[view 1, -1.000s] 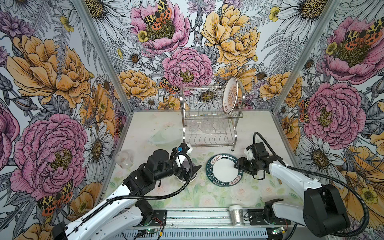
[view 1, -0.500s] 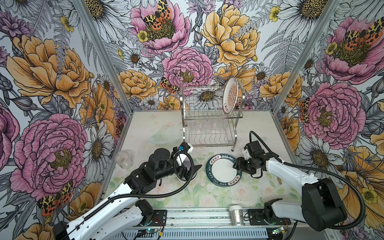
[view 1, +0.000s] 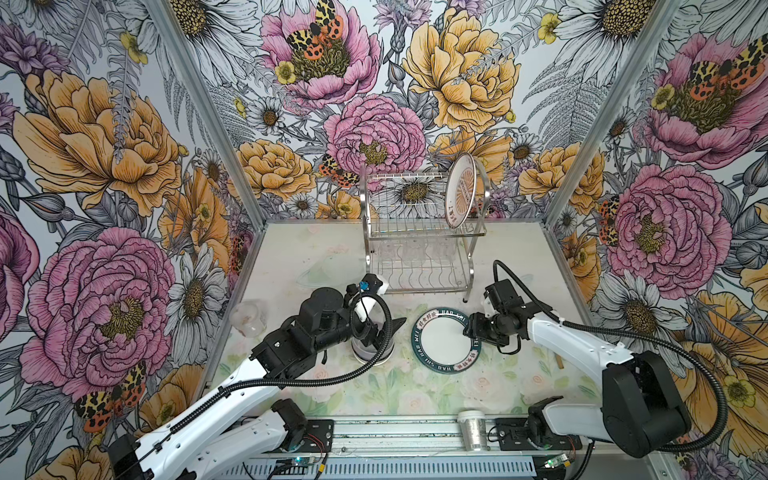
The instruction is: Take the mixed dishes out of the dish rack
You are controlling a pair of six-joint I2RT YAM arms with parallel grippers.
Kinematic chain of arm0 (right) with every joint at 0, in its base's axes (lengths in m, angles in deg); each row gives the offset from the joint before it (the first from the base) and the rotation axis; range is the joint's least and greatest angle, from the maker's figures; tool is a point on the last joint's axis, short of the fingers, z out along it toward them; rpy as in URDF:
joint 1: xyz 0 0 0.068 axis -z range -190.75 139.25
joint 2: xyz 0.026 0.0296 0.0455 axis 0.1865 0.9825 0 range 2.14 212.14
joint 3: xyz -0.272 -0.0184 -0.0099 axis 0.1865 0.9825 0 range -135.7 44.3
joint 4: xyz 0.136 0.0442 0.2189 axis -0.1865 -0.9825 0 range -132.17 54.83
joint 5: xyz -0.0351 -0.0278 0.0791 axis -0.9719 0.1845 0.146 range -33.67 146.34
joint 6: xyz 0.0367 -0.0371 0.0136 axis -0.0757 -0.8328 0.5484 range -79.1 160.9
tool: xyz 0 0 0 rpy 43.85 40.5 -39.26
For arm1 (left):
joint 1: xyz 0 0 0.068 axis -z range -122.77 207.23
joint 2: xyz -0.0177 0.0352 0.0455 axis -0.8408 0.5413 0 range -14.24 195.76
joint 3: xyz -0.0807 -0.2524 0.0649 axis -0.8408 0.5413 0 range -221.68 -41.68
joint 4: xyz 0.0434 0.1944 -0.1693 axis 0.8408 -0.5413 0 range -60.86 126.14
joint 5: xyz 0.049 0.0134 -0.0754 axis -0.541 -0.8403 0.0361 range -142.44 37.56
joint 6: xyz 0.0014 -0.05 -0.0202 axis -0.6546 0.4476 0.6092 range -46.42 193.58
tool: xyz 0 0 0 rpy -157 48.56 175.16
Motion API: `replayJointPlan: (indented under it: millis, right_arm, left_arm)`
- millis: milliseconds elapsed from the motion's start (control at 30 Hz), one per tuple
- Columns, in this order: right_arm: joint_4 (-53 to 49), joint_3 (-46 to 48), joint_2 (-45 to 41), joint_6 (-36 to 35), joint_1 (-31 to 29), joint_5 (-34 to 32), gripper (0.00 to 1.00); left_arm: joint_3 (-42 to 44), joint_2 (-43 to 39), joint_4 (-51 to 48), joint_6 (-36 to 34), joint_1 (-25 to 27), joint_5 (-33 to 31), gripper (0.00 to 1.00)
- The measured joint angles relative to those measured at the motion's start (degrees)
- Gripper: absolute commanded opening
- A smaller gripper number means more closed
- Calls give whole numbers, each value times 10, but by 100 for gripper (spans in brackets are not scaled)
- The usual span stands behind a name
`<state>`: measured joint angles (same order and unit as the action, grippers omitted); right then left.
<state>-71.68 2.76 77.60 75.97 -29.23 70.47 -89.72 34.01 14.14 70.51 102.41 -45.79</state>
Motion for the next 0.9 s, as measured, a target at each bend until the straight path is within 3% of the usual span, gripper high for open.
replayJointPlan:
  millis: [333, 733, 800, 900]
  right_arm:
    - [-1, -4, -17, -1, 0, -10, 68]
    - [2, -10, -242, -55, 0, -71, 91]
    - [4, -12, -273, -65, 0, -79, 100]
    - [11, -14, -309, -82, 0, -92, 100]
  left_arm:
    - [-110, 72, 8, 30, 0, -41, 99]
    - [-319, 258, 21, 26, 51, -102, 99]
    - [-350, 290, 22, 24, 57, -108, 99]
    - [-395, 339, 21, 21, 59, -112, 99]
